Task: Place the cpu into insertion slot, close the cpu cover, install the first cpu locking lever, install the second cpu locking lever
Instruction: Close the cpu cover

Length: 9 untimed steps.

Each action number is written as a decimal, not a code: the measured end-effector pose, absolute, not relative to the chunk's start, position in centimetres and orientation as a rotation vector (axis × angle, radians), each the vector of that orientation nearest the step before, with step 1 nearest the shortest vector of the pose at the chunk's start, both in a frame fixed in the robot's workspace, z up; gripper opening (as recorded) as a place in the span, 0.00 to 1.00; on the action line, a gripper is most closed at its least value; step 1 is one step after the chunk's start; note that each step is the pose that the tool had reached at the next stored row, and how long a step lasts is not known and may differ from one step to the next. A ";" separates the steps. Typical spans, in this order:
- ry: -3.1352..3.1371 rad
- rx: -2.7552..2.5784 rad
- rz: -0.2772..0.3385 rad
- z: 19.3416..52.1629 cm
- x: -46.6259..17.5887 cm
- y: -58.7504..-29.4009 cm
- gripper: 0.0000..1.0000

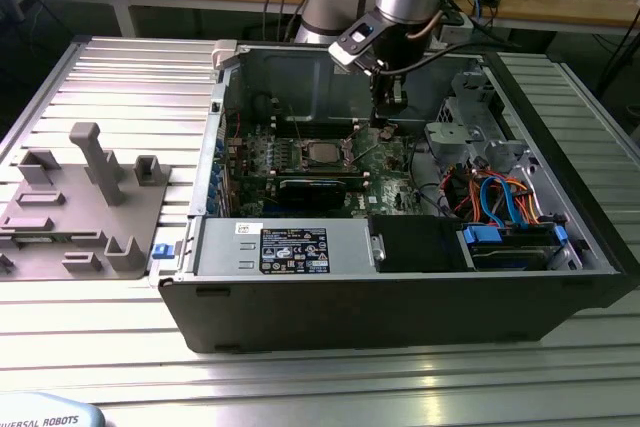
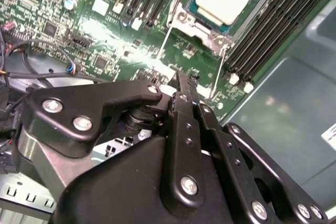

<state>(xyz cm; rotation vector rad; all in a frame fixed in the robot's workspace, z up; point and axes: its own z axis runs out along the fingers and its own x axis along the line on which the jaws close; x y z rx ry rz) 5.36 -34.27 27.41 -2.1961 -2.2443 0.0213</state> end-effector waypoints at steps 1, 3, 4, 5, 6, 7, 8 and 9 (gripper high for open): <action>-2.244 -2.196 0.021 27.4 5.5 -34.3 0.11; -2.244 -2.196 0.021 27.4 5.7 -34.3 0.11; -2.244 -2.196 0.021 27.4 5.8 -34.3 0.11; -2.244 -2.196 0.022 27.4 5.9 -34.3 0.11; -2.244 -2.196 0.021 27.4 6.0 -34.3 0.11; -2.244 -2.196 0.022 27.4 6.0 -34.3 0.11; -2.244 -2.196 0.022 27.4 6.1 -34.3 0.11; -2.244 -2.196 0.022 27.4 6.2 -34.3 0.11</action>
